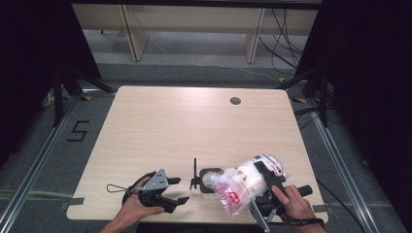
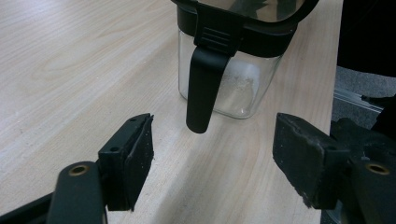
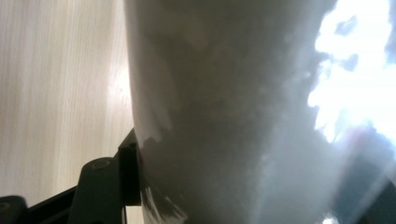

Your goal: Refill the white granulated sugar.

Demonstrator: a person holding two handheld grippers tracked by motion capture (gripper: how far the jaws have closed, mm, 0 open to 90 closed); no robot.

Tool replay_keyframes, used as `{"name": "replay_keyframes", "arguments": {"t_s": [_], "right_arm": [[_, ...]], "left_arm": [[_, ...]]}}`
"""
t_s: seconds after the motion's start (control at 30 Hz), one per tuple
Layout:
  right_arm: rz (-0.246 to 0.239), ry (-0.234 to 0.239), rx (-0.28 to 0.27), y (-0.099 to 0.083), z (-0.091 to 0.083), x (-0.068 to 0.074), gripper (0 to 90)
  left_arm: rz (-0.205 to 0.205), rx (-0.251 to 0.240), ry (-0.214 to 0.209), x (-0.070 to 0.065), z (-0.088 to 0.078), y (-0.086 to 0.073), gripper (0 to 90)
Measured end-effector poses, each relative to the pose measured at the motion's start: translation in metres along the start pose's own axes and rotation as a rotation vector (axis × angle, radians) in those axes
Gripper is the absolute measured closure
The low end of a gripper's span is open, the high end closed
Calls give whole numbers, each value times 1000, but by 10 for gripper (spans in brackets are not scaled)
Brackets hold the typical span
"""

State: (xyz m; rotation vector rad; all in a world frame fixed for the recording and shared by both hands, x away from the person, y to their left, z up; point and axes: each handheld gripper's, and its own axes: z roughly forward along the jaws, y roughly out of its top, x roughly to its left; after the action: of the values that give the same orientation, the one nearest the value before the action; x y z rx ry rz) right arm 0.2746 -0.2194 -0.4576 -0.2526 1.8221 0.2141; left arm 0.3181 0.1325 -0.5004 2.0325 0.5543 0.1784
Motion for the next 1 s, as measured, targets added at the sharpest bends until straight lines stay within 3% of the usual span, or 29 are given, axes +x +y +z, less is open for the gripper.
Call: {"name": "replay_keyframes", "arguments": {"t_s": [0.03,0.2,0.23,0.33,0.37,0.53,0.57,0.63,0.73,0.77,1.0], "right_arm": [[-108,-7,10,3,0,-4,378],[-98,-3,24,4,-1,0,380],[-129,-27,-3,5,1,-1,380],[-162,-15,21,5,0,-3,381],[-204,-6,38,5,0,-5,381],[-165,-1,63,2,0,0,382],[-190,-36,34,3,1,0,383],[-214,-41,28,3,1,-3,384],[-188,-16,74,2,-1,0,383],[-236,-18,68,3,-1,-5,384],[-235,-42,49,2,0,-5,385]], "left_arm": [[-3,2,0,0,0,0,286],[-6,2,0,0,0,0,286],[-7,0,0,-1,0,0,286],[-7,-1,1,-1,0,0,286],[-8,-1,1,-1,0,0,286],[-7,1,0,-1,0,0,285],[-6,1,-1,-1,0,0,286],[-11,1,-2,-1,0,0,286],[-9,1,-2,-1,0,0,286],[-11,1,-2,-1,0,0,286],[-6,0,1,-1,0,0,285]]}}
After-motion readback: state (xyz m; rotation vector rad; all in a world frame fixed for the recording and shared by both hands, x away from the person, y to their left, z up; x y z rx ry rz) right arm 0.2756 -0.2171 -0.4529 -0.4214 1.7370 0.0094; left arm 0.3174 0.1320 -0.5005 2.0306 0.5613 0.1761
